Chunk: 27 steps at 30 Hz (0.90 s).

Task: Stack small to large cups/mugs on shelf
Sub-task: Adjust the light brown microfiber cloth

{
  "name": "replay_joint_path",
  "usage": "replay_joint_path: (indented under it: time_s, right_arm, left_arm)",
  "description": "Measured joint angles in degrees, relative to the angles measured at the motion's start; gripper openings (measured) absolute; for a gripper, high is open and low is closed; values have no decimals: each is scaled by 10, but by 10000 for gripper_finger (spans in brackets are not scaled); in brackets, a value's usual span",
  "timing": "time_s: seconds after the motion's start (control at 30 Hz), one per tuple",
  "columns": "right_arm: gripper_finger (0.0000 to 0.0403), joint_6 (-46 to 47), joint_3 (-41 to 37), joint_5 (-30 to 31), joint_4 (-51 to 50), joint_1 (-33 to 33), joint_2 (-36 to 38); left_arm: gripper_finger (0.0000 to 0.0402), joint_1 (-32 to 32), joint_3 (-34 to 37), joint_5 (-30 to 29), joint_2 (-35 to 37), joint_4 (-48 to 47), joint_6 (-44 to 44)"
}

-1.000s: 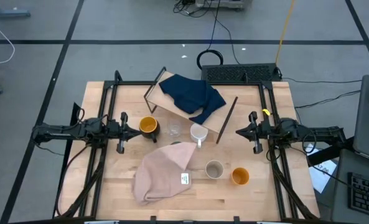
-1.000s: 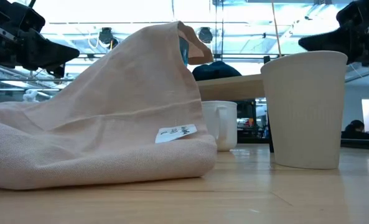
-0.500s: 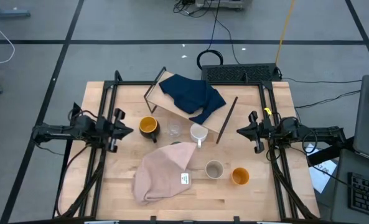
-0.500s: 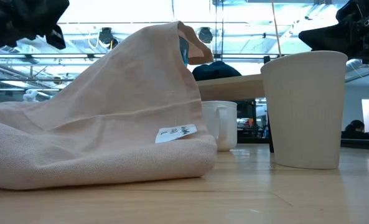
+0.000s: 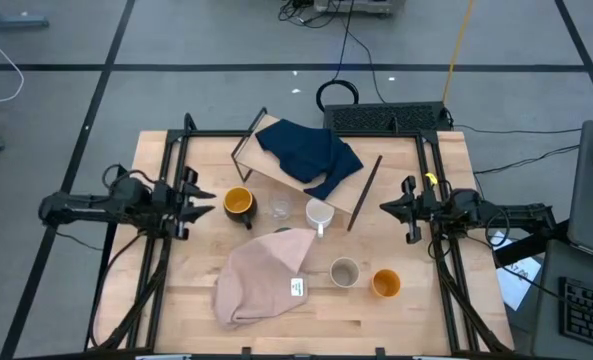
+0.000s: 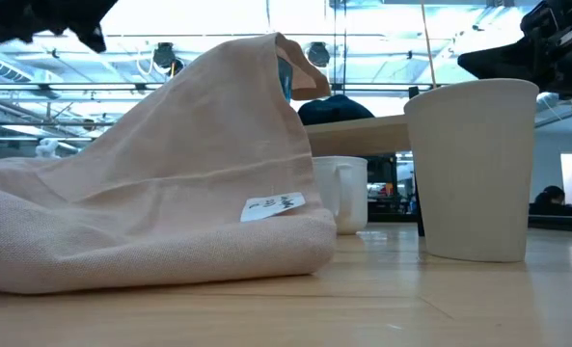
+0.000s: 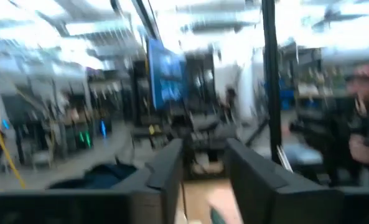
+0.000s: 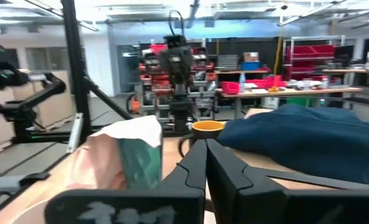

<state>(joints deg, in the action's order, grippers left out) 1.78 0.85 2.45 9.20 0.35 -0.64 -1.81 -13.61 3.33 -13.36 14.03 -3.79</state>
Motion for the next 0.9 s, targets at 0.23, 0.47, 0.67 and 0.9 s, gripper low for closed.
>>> replay_joint_path:
  time_s: [0.23,0.47,0.67,0.9]
  right_arm:
    - [23,-10,0,8,-4,0,0]
    - [51,13,0,8,-5,0,0]
    - [75,20,0,7,-8,0,0]
    - [94,20,0,7,-9,0,0]
  left_arm:
    - [211,-43,-180,1,-151,-197,30]
    - [195,-121,-310,-44,-307,-381,119]
    - [169,-171,-353,-64,-380,-444,200]
    - [165,-207,-354,-73,-441,-474,338]
